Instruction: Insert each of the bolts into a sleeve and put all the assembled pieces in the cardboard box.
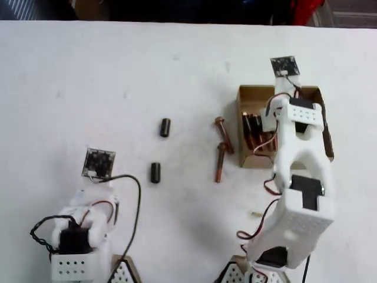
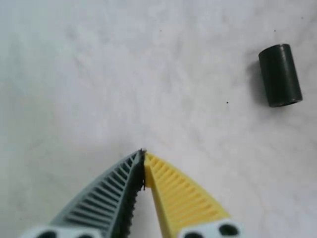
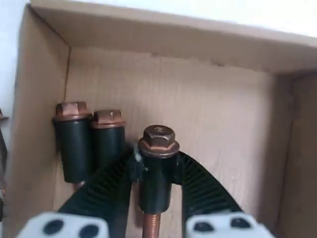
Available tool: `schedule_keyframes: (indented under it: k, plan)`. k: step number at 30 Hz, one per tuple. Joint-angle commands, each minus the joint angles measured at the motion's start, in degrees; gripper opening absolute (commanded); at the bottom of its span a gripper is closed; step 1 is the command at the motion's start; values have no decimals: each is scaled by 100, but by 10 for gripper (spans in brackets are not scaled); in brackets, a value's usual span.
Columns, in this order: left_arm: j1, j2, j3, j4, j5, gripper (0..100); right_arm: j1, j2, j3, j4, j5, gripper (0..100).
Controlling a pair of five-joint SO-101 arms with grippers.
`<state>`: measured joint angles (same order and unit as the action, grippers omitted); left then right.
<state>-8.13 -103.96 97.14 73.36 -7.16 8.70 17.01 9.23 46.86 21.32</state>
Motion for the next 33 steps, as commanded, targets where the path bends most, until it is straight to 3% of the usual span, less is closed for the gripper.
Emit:
schedule_keyframes:
  k: [1,5,11,17,26,29,33]
  plan:
    - [-13,-40,-18,53,-35,23,-242,92,-334,-127,88,97]
    - [-13,-40,-18,53,-44,23,-382,215,-334,-127,97,188]
    - [-13,-40,-18,53,-62,23,-409,-110,-475,-110,62,146]
    - [-13,-40,-18,53,-62,23,-646,-1147,-484,699,44,117]
    - [-13,-40,-18,53,-62,23,-1534,-2914,-457,2202,-545,117]
    - [-22,-40,-18,53,-62,23,-2026,-3371,-448,2659,-624,117]
    - [-57,-40,-18,53,-70,23,-2809,-3732,-448,3178,-1301,117]
